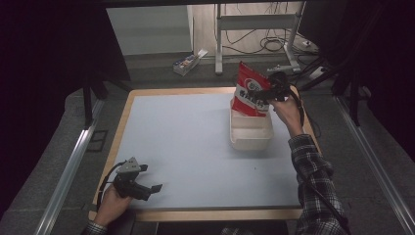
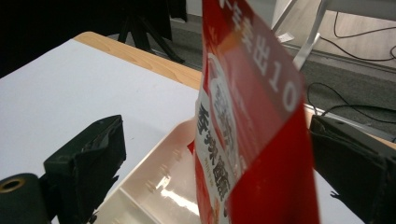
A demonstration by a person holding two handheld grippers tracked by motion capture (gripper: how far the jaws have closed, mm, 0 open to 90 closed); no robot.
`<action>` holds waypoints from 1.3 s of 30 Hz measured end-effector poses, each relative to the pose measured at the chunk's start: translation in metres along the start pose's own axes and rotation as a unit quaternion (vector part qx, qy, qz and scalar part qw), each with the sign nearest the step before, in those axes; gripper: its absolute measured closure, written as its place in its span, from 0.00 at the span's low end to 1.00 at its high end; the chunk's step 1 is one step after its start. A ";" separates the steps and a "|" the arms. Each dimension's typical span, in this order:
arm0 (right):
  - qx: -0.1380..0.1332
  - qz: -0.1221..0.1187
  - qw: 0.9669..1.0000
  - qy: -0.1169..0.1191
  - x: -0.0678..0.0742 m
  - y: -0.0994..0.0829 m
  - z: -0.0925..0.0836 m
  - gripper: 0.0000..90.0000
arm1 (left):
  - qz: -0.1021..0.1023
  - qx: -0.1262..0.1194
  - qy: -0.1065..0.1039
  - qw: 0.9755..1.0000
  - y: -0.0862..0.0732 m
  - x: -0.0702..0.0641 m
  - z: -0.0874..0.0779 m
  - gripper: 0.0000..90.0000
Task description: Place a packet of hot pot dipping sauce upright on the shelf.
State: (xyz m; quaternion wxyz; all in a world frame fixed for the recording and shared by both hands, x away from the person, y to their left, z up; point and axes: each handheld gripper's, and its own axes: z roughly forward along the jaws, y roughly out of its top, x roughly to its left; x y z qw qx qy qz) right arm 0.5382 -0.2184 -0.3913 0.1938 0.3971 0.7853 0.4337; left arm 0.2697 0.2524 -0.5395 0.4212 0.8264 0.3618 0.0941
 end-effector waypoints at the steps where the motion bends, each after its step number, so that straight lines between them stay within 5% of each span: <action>1: 0.000 -0.002 1.000 -0.001 0.001 0.000 -0.001 0.05 | 0.000 -0.001 -0.001 1.000 0.000 0.000 0.000 0.00; 39: 0.002 -0.024 1.000 0.009 0.032 -0.031 -0.039 0.02 | 0.013 0.010 -0.010 1.000 0.000 -0.002 0.002 0.00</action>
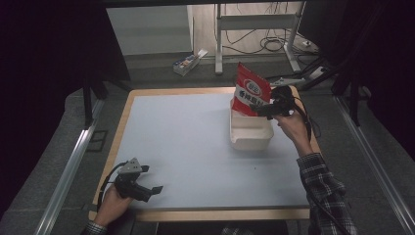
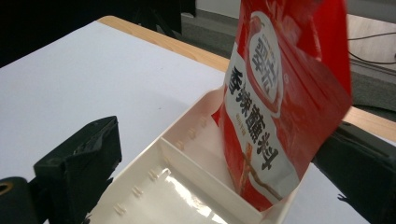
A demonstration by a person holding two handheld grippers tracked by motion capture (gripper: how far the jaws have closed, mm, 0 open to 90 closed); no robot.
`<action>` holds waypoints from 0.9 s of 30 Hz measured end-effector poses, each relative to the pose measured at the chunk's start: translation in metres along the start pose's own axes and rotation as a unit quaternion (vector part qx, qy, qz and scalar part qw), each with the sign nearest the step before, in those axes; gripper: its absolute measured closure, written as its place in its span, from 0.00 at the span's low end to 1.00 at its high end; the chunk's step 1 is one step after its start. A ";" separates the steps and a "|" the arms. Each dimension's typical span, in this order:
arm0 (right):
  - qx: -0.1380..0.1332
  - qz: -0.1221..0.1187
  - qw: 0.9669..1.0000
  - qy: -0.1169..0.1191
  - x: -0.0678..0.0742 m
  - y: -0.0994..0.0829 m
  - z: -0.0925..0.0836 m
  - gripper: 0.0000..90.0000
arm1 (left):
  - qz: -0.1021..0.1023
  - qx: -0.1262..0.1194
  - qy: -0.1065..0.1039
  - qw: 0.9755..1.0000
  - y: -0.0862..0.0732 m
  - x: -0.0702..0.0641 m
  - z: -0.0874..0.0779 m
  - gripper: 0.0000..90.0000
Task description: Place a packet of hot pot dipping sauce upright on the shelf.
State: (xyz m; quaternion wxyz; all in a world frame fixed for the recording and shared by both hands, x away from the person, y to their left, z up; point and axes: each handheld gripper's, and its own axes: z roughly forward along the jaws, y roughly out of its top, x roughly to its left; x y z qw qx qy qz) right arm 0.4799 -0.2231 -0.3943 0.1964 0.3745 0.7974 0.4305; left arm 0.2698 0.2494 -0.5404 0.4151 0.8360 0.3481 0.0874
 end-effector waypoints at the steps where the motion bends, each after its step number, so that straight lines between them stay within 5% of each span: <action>1: 0.000 0.000 1.000 0.001 0.001 -0.002 0.000 0.02 | 0.000 0.000 0.000 1.000 0.000 0.000 0.000 0.00; 27: 0.000 -0.006 1.000 0.012 0.017 -0.042 -0.013 0.02 | 0.003 0.001 -0.002 1.000 0.000 -0.001 0.000 0.00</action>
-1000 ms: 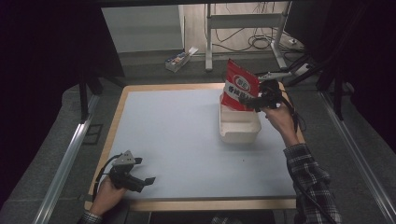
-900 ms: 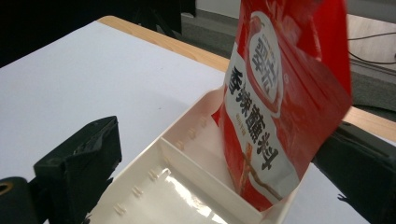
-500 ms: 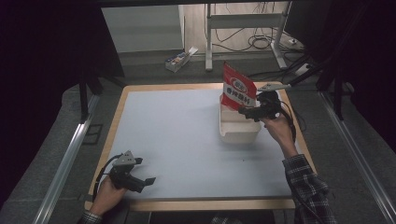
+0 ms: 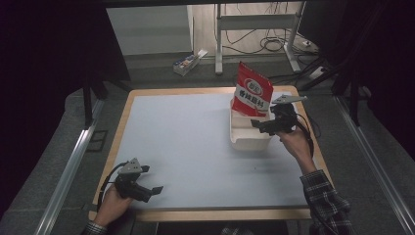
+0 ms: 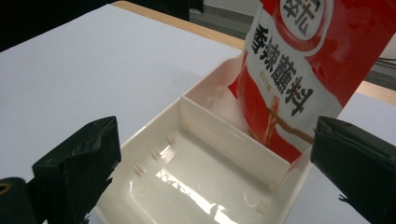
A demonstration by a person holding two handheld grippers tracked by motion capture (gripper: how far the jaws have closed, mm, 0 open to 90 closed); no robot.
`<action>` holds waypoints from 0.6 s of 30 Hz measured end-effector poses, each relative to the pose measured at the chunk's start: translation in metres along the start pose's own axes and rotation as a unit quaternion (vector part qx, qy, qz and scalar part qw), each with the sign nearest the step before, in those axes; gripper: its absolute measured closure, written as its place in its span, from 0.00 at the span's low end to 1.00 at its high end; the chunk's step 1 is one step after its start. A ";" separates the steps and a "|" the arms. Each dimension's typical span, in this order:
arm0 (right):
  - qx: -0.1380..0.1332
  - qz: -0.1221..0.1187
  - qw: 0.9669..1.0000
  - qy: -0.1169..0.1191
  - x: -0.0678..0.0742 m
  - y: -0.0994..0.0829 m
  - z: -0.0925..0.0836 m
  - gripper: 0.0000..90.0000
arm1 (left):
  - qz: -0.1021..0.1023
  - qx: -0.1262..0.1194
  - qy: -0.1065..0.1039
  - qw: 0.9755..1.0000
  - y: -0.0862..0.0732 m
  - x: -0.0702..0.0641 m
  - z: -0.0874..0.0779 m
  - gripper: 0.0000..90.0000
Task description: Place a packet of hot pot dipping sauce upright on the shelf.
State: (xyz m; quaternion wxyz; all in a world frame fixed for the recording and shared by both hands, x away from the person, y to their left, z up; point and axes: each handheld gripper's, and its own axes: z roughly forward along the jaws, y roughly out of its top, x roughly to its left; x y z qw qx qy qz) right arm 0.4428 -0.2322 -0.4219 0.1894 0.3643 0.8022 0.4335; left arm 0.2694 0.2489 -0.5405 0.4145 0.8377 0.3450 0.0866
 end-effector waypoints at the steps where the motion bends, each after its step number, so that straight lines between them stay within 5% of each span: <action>1: 0.001 -0.001 1.000 0.001 0.001 -0.001 -0.001 0.02 | 0.000 0.000 0.000 1.000 0.000 0.000 0.000 0.00; 18: 0.001 -0.010 1.000 0.008 0.021 -0.024 -0.024 0.00 | 0.001 0.003 0.001 1.000 0.000 0.000 0.000 0.00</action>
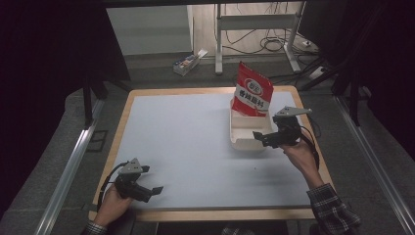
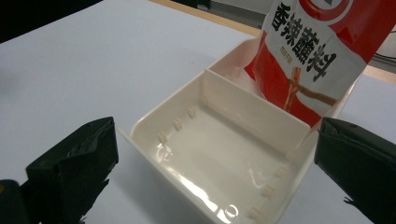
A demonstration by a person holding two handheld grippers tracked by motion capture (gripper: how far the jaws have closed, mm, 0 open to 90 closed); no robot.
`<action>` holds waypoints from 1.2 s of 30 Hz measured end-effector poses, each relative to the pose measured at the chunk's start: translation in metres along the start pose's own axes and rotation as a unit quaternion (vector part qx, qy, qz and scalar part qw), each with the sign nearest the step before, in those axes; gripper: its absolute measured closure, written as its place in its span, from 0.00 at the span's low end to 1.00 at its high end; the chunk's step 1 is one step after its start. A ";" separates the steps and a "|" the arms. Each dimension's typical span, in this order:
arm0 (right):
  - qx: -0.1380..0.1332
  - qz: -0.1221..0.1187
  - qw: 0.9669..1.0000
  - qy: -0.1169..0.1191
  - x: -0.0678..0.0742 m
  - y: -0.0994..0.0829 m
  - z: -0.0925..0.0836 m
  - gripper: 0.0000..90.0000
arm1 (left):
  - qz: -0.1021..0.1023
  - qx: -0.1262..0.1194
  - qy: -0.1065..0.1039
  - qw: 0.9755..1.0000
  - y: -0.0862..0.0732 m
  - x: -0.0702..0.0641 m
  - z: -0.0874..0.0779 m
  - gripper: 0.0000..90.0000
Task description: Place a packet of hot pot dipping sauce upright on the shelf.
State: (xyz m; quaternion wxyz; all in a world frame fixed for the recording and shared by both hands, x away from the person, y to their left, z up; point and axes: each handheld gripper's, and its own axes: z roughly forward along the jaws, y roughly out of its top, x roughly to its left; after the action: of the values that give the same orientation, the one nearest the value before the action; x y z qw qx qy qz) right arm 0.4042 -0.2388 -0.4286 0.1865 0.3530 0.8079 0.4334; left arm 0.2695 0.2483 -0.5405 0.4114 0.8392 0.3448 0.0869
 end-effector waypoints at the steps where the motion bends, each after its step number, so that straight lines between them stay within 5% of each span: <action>1: 0.000 0.000 1.000 0.000 0.001 -0.001 -0.001 0.00 | 0.000 0.000 0.000 1.000 0.000 0.000 0.000 0.00; 36: -0.001 -0.023 1.000 -0.003 0.029 -0.066 -0.052 0.00 | -0.001 0.004 -0.002 1.000 0.000 0.000 0.001 0.00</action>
State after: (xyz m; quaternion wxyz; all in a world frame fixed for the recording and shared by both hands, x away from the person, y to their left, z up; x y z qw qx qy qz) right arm 0.3256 -0.2718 -0.4548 0.1992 0.3362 0.8148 0.4283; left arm 0.2703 0.2474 -0.5410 0.4090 0.8406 0.3453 0.0832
